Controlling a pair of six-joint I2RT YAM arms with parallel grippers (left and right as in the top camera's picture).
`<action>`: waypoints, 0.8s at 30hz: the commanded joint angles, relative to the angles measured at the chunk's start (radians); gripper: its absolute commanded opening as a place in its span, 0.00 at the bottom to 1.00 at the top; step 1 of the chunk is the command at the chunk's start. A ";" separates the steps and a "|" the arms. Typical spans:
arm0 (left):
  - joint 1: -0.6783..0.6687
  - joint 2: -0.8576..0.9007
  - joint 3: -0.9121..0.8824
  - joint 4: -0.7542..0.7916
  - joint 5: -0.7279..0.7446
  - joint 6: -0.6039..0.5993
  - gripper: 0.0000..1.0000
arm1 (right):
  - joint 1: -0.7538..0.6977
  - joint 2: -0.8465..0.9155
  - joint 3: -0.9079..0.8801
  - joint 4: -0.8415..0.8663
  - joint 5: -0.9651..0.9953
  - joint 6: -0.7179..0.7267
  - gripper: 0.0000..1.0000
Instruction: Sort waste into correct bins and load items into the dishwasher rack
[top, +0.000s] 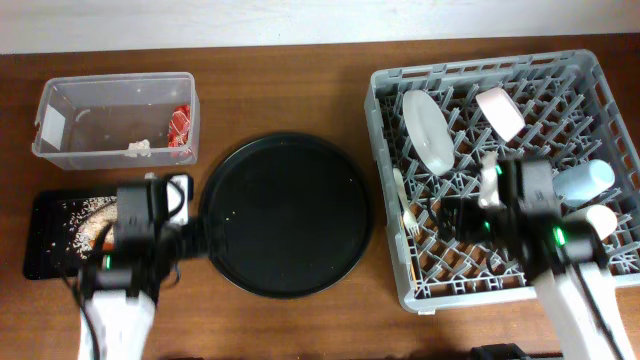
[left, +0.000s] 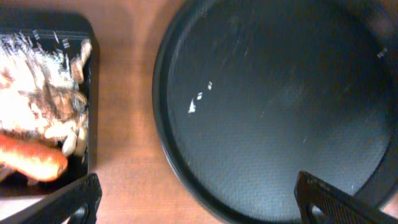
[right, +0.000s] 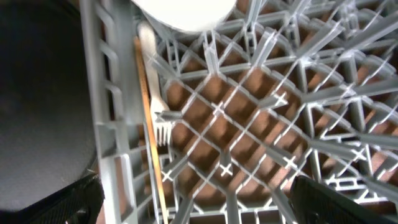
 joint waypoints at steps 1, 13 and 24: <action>-0.003 -0.209 -0.134 0.073 0.026 -0.031 0.99 | 0.005 -0.191 -0.089 0.014 0.028 0.019 0.99; -0.003 -0.321 -0.162 0.085 0.026 -0.031 0.99 | 0.005 -0.336 -0.095 0.005 0.027 0.019 0.99; -0.003 -0.322 -0.162 0.085 0.026 -0.031 0.99 | 0.005 -0.326 -0.099 0.002 0.027 0.019 0.99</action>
